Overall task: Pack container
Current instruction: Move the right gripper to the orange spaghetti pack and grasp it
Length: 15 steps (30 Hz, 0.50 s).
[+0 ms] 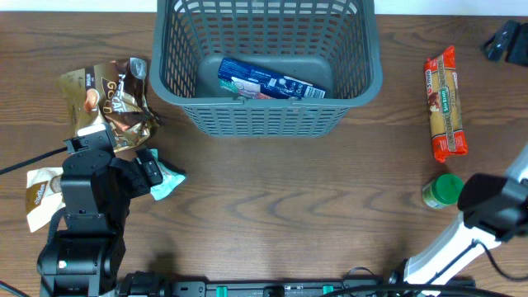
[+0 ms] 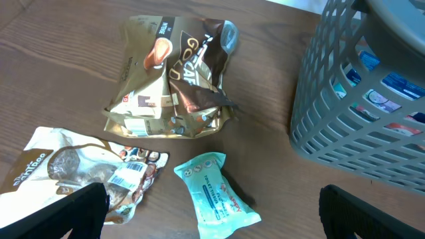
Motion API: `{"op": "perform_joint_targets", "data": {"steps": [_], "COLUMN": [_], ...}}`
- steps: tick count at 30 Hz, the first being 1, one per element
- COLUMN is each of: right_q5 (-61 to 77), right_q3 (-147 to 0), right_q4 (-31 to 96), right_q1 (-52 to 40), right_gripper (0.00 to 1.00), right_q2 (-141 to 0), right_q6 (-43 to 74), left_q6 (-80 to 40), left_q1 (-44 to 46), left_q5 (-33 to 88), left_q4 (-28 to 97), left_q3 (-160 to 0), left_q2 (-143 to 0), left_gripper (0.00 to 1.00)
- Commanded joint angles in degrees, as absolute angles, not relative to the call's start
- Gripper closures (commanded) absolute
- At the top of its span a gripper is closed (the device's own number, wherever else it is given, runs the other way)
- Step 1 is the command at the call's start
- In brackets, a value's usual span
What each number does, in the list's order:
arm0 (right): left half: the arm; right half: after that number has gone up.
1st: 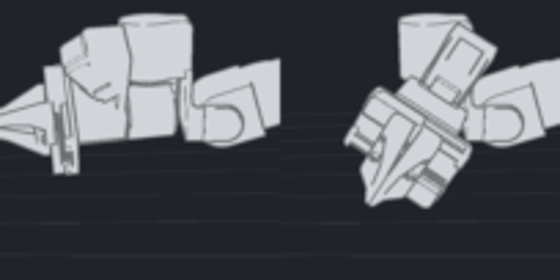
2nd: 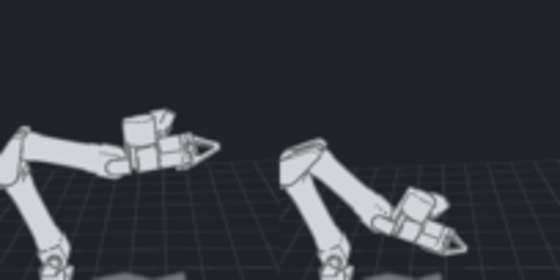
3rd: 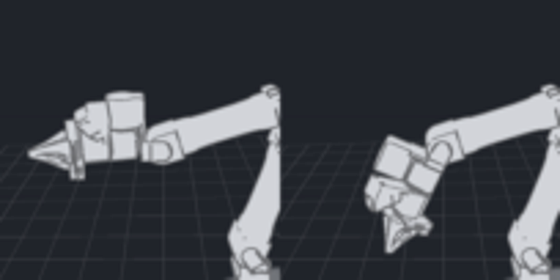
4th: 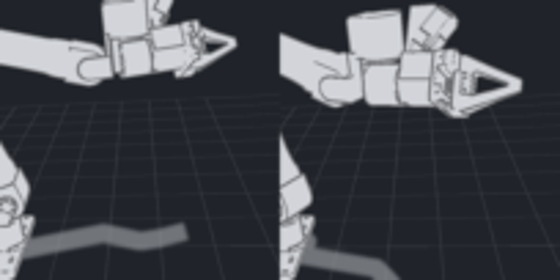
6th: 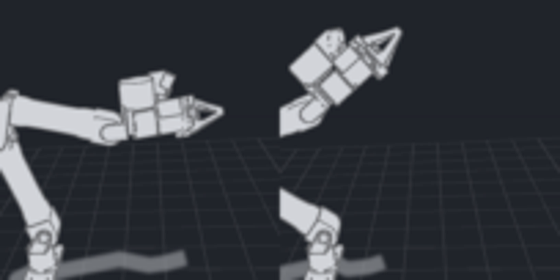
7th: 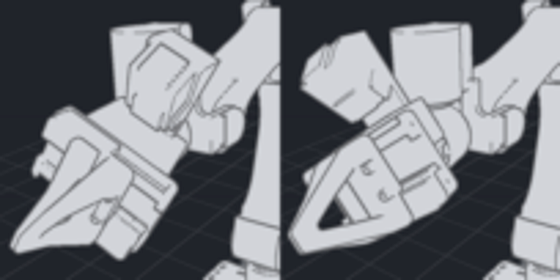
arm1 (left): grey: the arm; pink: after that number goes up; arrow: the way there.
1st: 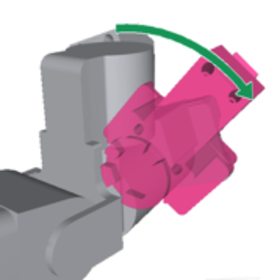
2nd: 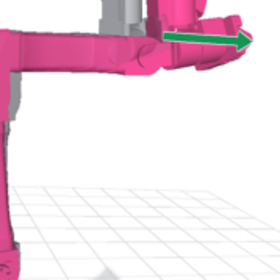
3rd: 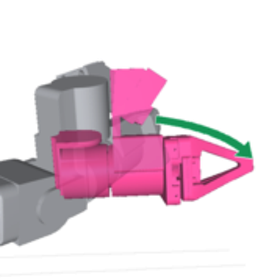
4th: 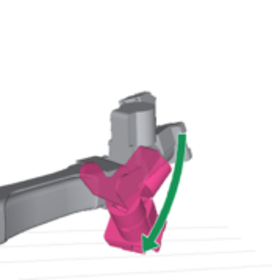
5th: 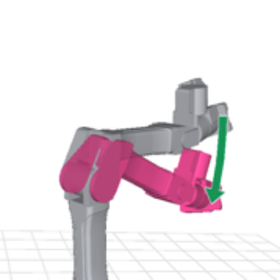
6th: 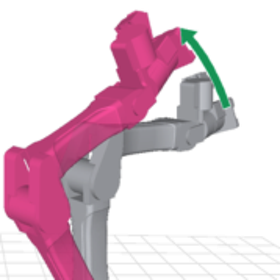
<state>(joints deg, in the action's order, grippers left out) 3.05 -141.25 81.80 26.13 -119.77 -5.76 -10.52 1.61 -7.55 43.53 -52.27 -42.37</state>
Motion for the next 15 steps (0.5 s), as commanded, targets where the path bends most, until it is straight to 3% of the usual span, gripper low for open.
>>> {"op": "perform_joint_targets", "data": {"steps": [1, 15], "right_q5": [3.3, 3.4], "right_q3": [-140.9, -140.9], "right_q4": [82.1, 82.3], "right_q1": [25.9, 24.1], "right_gripper": [0.01, 0.01], "right_q2": [-125.6, -144.7], "right_q6": [-11.1, -12.3], "left_q6": [-10.8, -10.8], "left_q1": [1.3, 1.3], "left_q5": [-8.1, -8.1], "left_q4": [43.7, 43.6], "left_q3": [-53.7, -53.7], "left_q2": [-42.2, -42.2], "left_gripper": [0.01, 0.01]}}
